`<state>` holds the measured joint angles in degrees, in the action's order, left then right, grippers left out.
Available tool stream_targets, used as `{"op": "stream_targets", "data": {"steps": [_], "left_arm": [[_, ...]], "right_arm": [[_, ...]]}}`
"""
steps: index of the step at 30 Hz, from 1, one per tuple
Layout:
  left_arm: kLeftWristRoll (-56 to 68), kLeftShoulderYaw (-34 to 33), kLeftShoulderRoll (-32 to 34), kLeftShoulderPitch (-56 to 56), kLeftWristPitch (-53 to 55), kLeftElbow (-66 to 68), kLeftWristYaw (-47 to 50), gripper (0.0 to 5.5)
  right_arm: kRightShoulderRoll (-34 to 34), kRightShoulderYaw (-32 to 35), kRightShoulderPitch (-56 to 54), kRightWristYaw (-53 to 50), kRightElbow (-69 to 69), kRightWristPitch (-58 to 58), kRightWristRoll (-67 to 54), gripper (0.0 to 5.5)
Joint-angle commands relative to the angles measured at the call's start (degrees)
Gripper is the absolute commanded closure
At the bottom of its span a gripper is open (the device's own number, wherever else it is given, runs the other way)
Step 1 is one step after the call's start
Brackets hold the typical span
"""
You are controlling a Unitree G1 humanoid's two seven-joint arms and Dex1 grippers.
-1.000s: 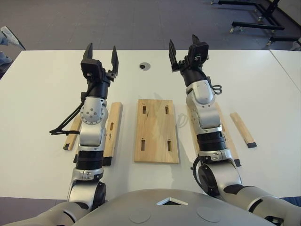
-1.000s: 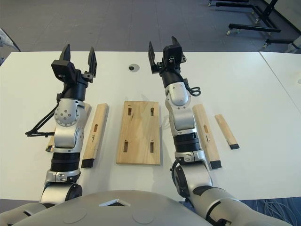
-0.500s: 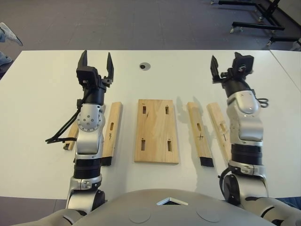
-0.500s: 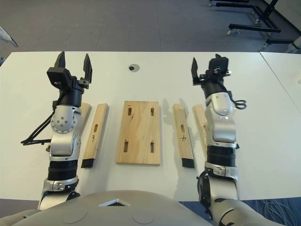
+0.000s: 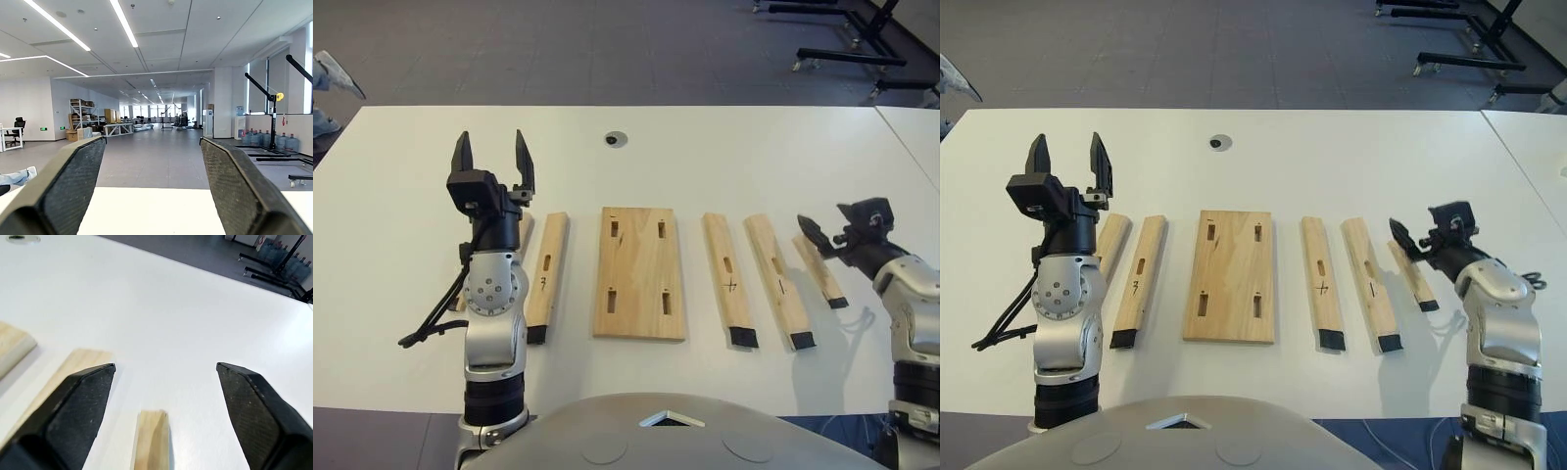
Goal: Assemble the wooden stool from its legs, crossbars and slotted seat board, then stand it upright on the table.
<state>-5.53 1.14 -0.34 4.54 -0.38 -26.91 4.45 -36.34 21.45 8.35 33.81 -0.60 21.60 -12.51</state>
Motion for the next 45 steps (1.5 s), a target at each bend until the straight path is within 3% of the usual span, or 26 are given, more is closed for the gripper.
{"op": "stream_targets", "data": {"steps": [1, 13, 25, 29, 34, 39, 45], "left_arm": [[0.24, 1.43, -0.27, 0.69, -0.14, -1.46, -0.93, 1.99], [0.70, 1.45, -0.17, 0.04, 0.36, -1.86, -2.08, 1.99], [0.82, 0.77, 0.15, -1.31, 1.30, -1.93, -2.76, 2.01], [0.72, 0.09, 0.51, -2.18, 1.61, -1.99, -2.86, 2.01], [1.47, -2.84, 1.23, -3.66, 2.07, -1.01, -2.17, 2.01], [11.69, -7.46, 1.86, -9.35, 6.18, 1.09, -5.20, 2.01], [21.71, -10.88, 3.70, -13.97, 11.64, 2.63, -8.74, 2.01]], "right_arm": [[-2.12, 1.04, 3.79, 2.71, -0.09, -0.56, -0.58, 1.71], [-1.64, 0.57, 8.56, 3.50, 6.94, 2.91, -0.90, 1.71], [-0.91, -0.85, 11.37, 5.31, 5.88, 11.66, -6.22, 4.05], [0.49, -0.80, 10.36, 3.88, 6.36, 14.20, -8.13, 4.20], [7.85, -0.52, -2.28, -5.52, 0.29, 21.04, -14.25, 4.20], [14.10, -3.99, -21.74, -11.42, -10.88, 21.48, -19.21, 4.20], [18.27, -6.98, -25.33, -15.91, -17.42, 16.62, -17.93, 4.21]]}}
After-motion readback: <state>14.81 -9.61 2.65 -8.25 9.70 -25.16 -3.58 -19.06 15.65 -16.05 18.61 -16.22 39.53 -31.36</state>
